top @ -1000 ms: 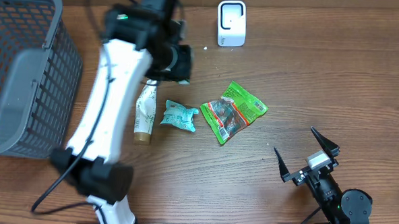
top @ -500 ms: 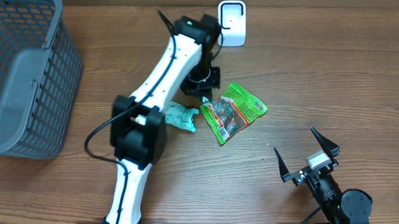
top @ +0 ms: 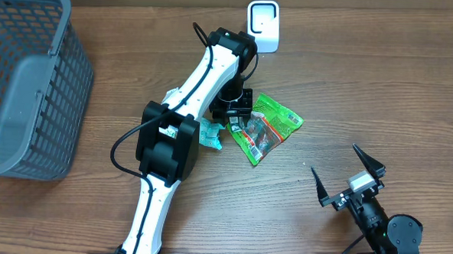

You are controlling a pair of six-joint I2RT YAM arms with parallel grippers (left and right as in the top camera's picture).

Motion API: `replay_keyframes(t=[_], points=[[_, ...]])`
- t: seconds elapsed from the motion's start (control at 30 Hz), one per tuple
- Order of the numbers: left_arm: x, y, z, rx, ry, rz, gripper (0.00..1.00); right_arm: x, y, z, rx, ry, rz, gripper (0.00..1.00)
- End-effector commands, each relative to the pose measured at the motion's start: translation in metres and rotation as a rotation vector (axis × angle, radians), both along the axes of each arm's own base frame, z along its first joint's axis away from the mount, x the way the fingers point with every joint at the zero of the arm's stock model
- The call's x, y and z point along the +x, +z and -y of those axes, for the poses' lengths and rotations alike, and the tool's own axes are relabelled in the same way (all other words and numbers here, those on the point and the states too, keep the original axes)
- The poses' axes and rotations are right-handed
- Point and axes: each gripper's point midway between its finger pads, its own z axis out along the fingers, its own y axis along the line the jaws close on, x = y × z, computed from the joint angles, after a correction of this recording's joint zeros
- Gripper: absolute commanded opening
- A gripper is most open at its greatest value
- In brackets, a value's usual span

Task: Scan the item barcode
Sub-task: 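Carry the green AXE box to the table beside the snack bag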

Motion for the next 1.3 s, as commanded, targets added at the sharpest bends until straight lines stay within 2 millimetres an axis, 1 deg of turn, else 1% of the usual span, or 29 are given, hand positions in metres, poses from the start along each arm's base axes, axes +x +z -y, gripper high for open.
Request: replay_keyframes(t=[0.0, 0.2, 0.3, 0.33, 0.4, 0.53, 0.6, 0.63, 0.7, 0.77, 0.8, 1.0, 1.17, 1.27], points=[[-0.006, -0.003, 0.000, 0.000, -0.041, -0.023, 0.54, 0.000, -0.002, -0.001, 0.011, 0.000, -0.003, 1.00], [-0.006, -0.003, -0.001, -0.014, -0.090, -0.022, 0.54, 0.000, -0.002, -0.001, 0.011, 0.000, -0.003, 1.00], [-0.004, 0.000, 0.001, -0.026, -0.107, -0.008, 0.49, 0.000, -0.002, -0.001, 0.011, 0.000, -0.003, 1.00], [-0.003, 0.002, 0.004, -0.039, -0.120, -0.002, 0.45, 0.000, -0.002, -0.001, 0.011, 0.000, -0.003, 1.00], [0.003, 0.012, 0.009, -0.059, -0.144, 0.032, 0.42, 0.000, -0.002, -0.001, 0.011, 0.000, -0.002, 1.00], [0.021, 0.035, 0.020, -0.073, -0.193, 0.145, 0.42, 0.000, -0.002, -0.001, 0.011, 0.000, -0.003, 1.00], [0.030, 0.039, 0.020, -0.063, -0.198, 0.189, 0.40, 0.000, -0.002, -0.001, 0.011, 0.000, -0.003, 1.00], [0.035, 0.039, 0.020, -0.056, -0.195, 0.212, 0.37, 0.000, -0.002, -0.001, 0.011, 0.000, -0.003, 1.00], [0.042, 0.035, 0.021, -0.044, -0.178, 0.238, 0.30, 0.000, -0.002, -0.001, 0.011, 0.000, -0.003, 1.00], [0.047, 0.028, 0.024, -0.051, -0.175, 0.249, 0.21, 0.000, -0.002, -0.001, 0.011, 0.000, -0.003, 1.00], [0.047, 0.026, 0.025, -0.050, -0.170, 0.249, 0.19, 0.000, -0.002, -0.001, 0.011, 0.000, -0.003, 1.00], [0.042, 0.004, 0.020, -0.001, -0.120, 0.224, 0.18, 0.000, -0.002, -0.001, 0.011, 0.000, -0.003, 1.00], [0.045, -0.019, 0.029, -0.014, -0.146, 0.249, 0.18, 0.000, -0.002, -0.001, 0.011, 0.000, -0.003, 1.00], [0.040, -0.031, 0.032, -0.016, -0.159, 0.242, 0.18, 0.000, -0.002, -0.001, 0.011, 0.000, -0.002, 1.00]])
